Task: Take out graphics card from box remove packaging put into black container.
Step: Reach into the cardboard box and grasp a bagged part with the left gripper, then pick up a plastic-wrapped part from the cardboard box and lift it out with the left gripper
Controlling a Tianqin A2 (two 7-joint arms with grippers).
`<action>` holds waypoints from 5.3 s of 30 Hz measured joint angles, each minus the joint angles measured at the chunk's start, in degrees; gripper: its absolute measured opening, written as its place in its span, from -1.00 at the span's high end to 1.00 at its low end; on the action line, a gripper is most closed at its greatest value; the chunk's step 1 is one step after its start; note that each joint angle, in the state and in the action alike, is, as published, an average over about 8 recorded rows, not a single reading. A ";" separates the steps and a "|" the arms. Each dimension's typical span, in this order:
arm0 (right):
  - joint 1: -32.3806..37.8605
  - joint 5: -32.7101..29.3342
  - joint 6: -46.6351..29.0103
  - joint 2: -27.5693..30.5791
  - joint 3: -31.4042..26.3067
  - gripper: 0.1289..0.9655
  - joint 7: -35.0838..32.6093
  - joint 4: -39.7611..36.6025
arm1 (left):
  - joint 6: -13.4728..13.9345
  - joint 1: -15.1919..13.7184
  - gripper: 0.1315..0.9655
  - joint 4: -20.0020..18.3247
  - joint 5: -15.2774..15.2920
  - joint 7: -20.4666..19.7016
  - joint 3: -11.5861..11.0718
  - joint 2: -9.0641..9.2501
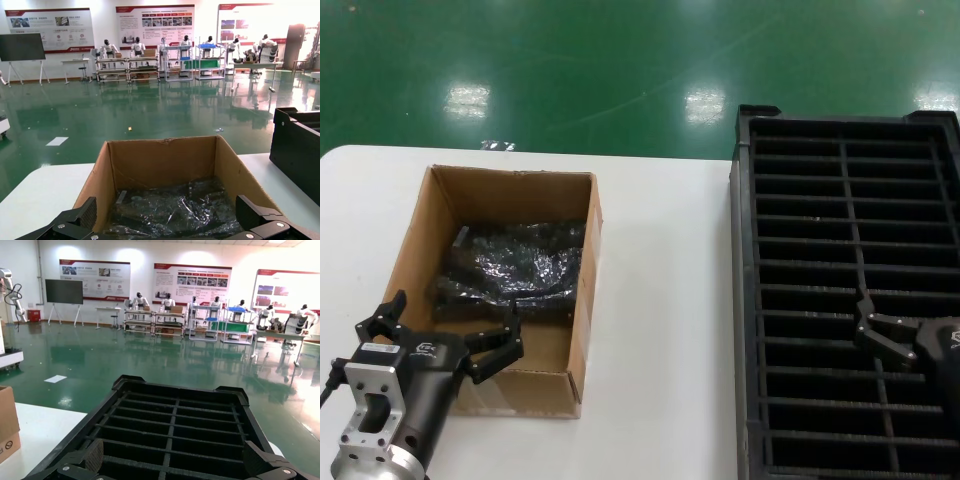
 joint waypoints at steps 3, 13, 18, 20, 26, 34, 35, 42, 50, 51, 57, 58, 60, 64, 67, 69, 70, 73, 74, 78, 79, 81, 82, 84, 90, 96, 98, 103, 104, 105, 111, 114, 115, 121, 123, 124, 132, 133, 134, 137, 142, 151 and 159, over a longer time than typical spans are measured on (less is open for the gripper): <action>0.00 0.00 0.00 0.00 0.00 -1.00 0.00 0.00 | 0.00 0.00 -1.00 0.00 0.00 0.00 0.00 0.00; 0.00 0.00 0.00 0.00 0.00 -1.00 0.00 0.00 | 1.05 -0.24 -1.00 -0.16 0.62 1.19 -0.59 -0.35; 0.00 0.00 0.00 0.00 0.00 -1.00 0.00 0.00 | 4.10 -1.84 -1.00 -0.39 2.80 4.74 -0.99 -3.27; 0.00 0.00 0.00 0.00 0.00 -1.00 0.00 0.00 | 5.65 -3.20 -1.00 -0.36 4.44 5.67 -0.51 -5.66; 0.00 0.00 0.00 0.00 0.00 -1.00 0.00 0.00 | 12.51 -9.97 -1.00 1.70 12.01 4.68 3.26 -14.82; 0.00 0.00 0.00 0.00 0.00 -1.00 0.00 0.00 | 24.12 -24.25 -1.00 12.09 23.00 8.25 11.54 -21.78; 0.00 0.00 0.00 0.00 0.00 -1.00 0.00 0.00 | 25.24 -26.29 -1.00 13.85 24.25 9.29 12.68 -21.91; 0.00 0.00 0.00 0.00 0.00 -1.00 0.00 0.00 | 28.53 -37.72 -1.00 26.30 30.40 18.66 19.46 -19.82; 0.00 0.00 0.00 0.00 0.00 -1.00 0.01 0.00 | 29.10 -42.09 -1.00 34.18 32.34 24.12 22.77 -17.43; 0.00 0.00 0.00 0.00 0.00 -1.00 0.01 0.00 | 29.00 -42.42 -1.00 35.07 32.25 24.76 22.95 -17.14; 0.00 0.00 0.00 0.00 0.00 -1.00 0.01 0.00 | 27.12 -44.38 -1.00 41.08 29.78 30.79 23.09 -14.66; 0.00 0.00 0.00 0.00 0.00 -1.00 0.01 0.00 | 26.64 -44.71 -1.00 42.13 29.07 32.16 22.93 -14.14; 0.00 0.00 0.00 0.00 0.00 -1.00 0.01 0.00 | 25.68 -45.31 -1.00 44.08 27.45 35.11 22.44 -13.08; 0.00 0.00 0.00 0.00 0.00 -1.00 0.01 0.00 | 24.05 -46.28 -1.00 47.27 23.82 41.44 20.96 -11.04; 0.00 -0.01 0.00 0.00 0.00 -1.00 0.01 0.00 | 23.21 -46.89 -0.99 49.17 21.13 46.36 19.65 -9.71; 0.00 -0.01 0.00 0.00 0.00 -1.00 0.01 0.00 | 22.87 -47.26 -0.99 50.28 19.56 49.54 18.80 -8.97; 0.00 -0.01 0.00 0.00 0.00 -1.00 0.01 0.00 | 22.75 -47.41 -0.97 50.76 18.83 51.07 18.40 -8.65; 0.00 -0.01 0.00 0.00 0.00 -1.00 0.01 0.00 | 22.58 -47.65 -0.92 51.64 17.11 54.90 17.44 -7.93; 0.00 -0.01 0.00 0.00 0.00 -1.00 0.01 0.00 | 22.56 -47.63 -0.90 51.70 16.71 55.82 17.22 -7.78; 0.00 -0.01 0.00 0.00 0.00 -1.00 0.01 0.00 | 22.49 -47.08 -0.85 50.71 16.01 57.42 16.94 -7.70; 0.00 -0.01 0.00 0.00 0.00 -1.00 0.01 0.00 | 22.47 -46.86 -0.81 50.26 16.03 57.38 16.99 -7.79; 0.00 -0.01 0.00 0.00 0.00 -1.00 0.01 0.00 | 22.44 -46.39 -0.74 49.29 16.20 56.97 17.18 -8.06; 0.00 -0.01 0.00 0.00 0.00 -1.00 0.01 0.00 | 22.44 -46.14 -0.70 48.80 16.33 56.68 17.30 -8.23; 0.00 -0.01 0.00 0.00 0.00 -1.00 0.01 0.00 | 22.47 -45.64 -0.62 47.96 16.59 56.07 17.54 -8.58; 0.00 -0.01 0.00 0.00 0.00 -1.00 0.01 0.00 | 22.65 -44.70 -0.55 47.35 16.73 55.52 17.89 -9.14; 0.00 -0.01 0.00 0.00 0.00 -1.00 0.01 0.00 | 22.88 -44.45 -0.20 47.97 15.86 57.02 17.54 -9.00; 0.00 -0.01 0.00 0.00 0.00 -1.00 0.01 0.00 | 22.95 -44.32 -0.09 47.92 15.58 57.54 17.40 -8.99; 0.00 -0.01 0.00 0.00 0.00 -1.00 0.01 0.00 | 23.12 -44.10 0.16 47.99 14.84 58.86 16.93 -8.92; 0.00 -0.01 0.00 0.00 0.00 -1.00 0.01 0.00 | 23.16 -44.07 0.23 48.05 14.72 59.06 16.84 -8.90; 0.00 -0.01 0.00 0.00 0.00 -1.00 0.01 0.00 | 23.20 -44.03 0.29 48.11 14.62 59.21 16.77 -8.89; 0.00 -0.01 0.00 0.00 0.00 -1.00 0.01 0.00 | 23.47 -43.76 0.54 48.00 14.33 59.38 16.61 -8.93; 0.00 -0.01 0.00 0.00 0.00 -1.00 0.01 0.00 | 23.63 -43.51 0.67 47.43 14.33 59.21 16.62 -9.07; 0.00 -0.01 0.00 0.00 0.00 -1.00 0.01 0.00 | 23.67 -43.40 0.72 47.14 14.36 59.09 16.65 -9.15; 0.00 -0.01 0.00 0.00 0.00 -1.00 0.01 0.00 | 23.64 -42.26 0.85 44.11 14.88 57.35 16.78 -10.20; 0.00 -0.01 0.00 0.00 0.00 -1.00 0.01 0.00 | 23.48 -41.70 0.90 42.62 15.08 56.50 16.72 -10.76; 0.00 -0.01 0.00 0.00 0.00 -1.00 0.01 0.00 | 23.37 -41.37 0.92 41.78 15.18 56.05 16.66 -11.08; 0.00 -0.01 0.00 0.00 0.00 -1.00 0.01 0.00 | 21.29 -37.32 0.96 32.46 15.86 52.05 15.12 -14.50; 0.00 -0.01 0.00 0.00 0.00 -1.00 0.01 0.00 | 20.87 -36.72 0.96 31.17 15.96 51.58 14.81 -14.95; 0.00 -0.01 0.00 0.00 0.00 -1.00 0.01 0.00 | 20.40 -36.08 0.97 29.81 16.10 51.07 14.48 -15.43; 0.00 -0.01 0.00 0.00 0.00 -1.00 0.01 0.00 | 18.94 -34.04 0.98 25.52 16.80 49.16 13.37 -16.99; 0.00 -0.01 0.00 0.00 0.00 -1.00 0.01 0.00 | 16.75 -30.03 0.98 17.26 19.42 44.01 10.91 -19.86; 0.00 -0.01 0.00 0.00 0.00 -1.00 0.01 0.00 | 15.44 -21.21 0.98 1.55 25.91 33.62 4.58 -23.74; 0.00 -0.01 0.00 0.00 0.00 -1.00 0.01 0.00 | 16.60 -11.60 0.98 -11.02 27.23 28.80 1.08 -27.34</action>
